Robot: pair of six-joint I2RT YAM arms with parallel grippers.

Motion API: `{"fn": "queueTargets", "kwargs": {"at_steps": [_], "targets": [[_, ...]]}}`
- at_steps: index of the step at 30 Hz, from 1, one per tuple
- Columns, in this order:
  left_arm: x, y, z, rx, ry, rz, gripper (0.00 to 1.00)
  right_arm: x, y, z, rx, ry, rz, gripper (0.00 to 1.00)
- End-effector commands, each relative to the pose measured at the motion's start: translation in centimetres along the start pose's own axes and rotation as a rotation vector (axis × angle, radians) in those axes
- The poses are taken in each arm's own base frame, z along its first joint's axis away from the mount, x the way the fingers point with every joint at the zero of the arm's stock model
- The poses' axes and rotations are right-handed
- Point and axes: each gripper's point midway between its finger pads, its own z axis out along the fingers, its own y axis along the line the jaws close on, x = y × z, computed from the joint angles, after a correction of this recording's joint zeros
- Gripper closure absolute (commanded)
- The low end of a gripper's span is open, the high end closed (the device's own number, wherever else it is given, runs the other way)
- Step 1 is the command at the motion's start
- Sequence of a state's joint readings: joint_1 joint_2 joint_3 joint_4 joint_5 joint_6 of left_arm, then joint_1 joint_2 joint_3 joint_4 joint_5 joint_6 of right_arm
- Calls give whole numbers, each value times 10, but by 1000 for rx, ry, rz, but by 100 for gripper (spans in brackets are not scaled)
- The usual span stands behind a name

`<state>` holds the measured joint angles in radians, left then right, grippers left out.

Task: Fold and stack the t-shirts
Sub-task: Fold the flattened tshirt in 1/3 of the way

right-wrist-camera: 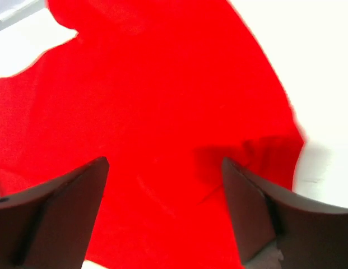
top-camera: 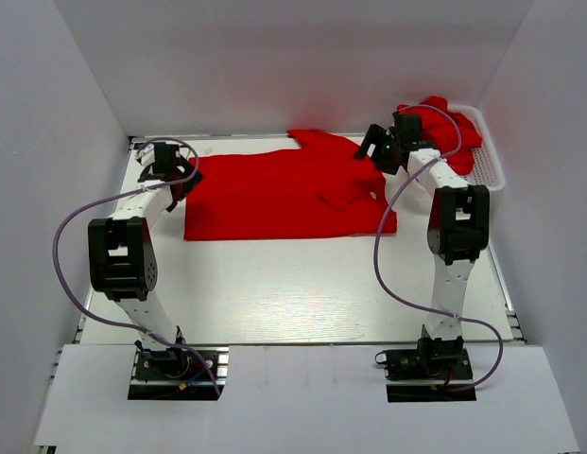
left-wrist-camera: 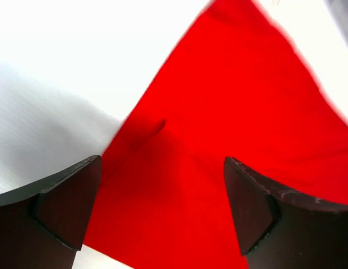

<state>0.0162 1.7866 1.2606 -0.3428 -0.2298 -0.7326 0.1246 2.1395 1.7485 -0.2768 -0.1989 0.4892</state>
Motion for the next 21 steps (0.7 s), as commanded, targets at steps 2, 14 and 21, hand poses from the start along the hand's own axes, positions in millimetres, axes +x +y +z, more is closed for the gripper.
{"fn": "queueTargets", "kwargs": {"at_steps": [2, 14, 21], "targets": [[-54, -9, -38, -12, -120, -42, 0, -27, 9, -24, 40, -59, -72, 10], [16, -36, -34, 241, 69, 87, 0, 69, -17, -70, 39, 41, -98, 10], [85, -14, -7, 212, 261, 120, 0, 116, -21, -47, -56, 173, -19, 10]]}}
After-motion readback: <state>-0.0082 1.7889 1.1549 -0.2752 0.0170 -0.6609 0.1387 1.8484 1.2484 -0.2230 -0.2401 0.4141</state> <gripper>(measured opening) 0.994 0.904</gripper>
